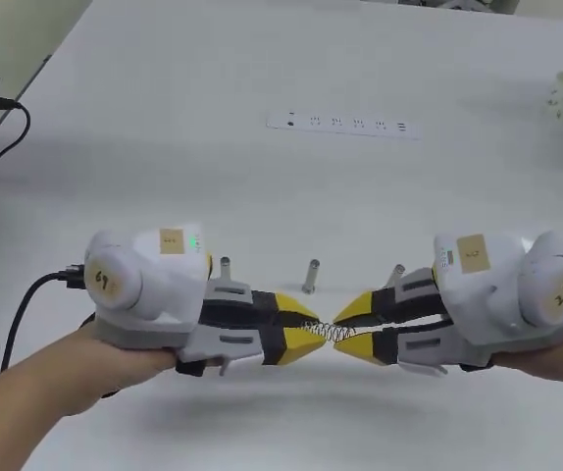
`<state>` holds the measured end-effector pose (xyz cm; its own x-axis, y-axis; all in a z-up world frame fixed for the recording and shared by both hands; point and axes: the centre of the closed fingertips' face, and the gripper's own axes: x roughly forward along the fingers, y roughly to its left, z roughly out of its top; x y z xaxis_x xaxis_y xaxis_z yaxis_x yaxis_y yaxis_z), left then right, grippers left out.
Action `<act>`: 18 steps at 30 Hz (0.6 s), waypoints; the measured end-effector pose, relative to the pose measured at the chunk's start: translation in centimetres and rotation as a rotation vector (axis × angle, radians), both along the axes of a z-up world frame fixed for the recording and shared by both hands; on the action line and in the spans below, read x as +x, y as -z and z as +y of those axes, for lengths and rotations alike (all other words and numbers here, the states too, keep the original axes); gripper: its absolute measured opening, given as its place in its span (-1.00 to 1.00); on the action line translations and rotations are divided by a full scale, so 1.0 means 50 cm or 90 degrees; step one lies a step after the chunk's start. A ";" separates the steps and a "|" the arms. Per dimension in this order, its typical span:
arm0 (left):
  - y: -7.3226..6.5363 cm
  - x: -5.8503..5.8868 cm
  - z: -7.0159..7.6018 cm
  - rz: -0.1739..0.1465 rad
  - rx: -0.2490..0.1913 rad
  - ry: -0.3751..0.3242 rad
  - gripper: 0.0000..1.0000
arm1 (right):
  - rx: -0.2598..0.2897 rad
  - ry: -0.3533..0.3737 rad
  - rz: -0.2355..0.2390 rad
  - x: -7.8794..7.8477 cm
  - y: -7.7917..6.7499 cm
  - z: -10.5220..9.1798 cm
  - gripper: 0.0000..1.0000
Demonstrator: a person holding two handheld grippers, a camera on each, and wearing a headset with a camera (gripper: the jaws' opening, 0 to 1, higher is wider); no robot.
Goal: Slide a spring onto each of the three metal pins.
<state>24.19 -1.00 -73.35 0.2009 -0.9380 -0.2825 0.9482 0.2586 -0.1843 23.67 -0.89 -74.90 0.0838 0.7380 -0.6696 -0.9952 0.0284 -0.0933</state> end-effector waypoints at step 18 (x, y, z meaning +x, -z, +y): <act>-0.001 -0.003 -0.001 0.013 -0.004 0.000 -0.96 | 0.004 0.002 0.009 -0.003 0.003 -0.002 -0.83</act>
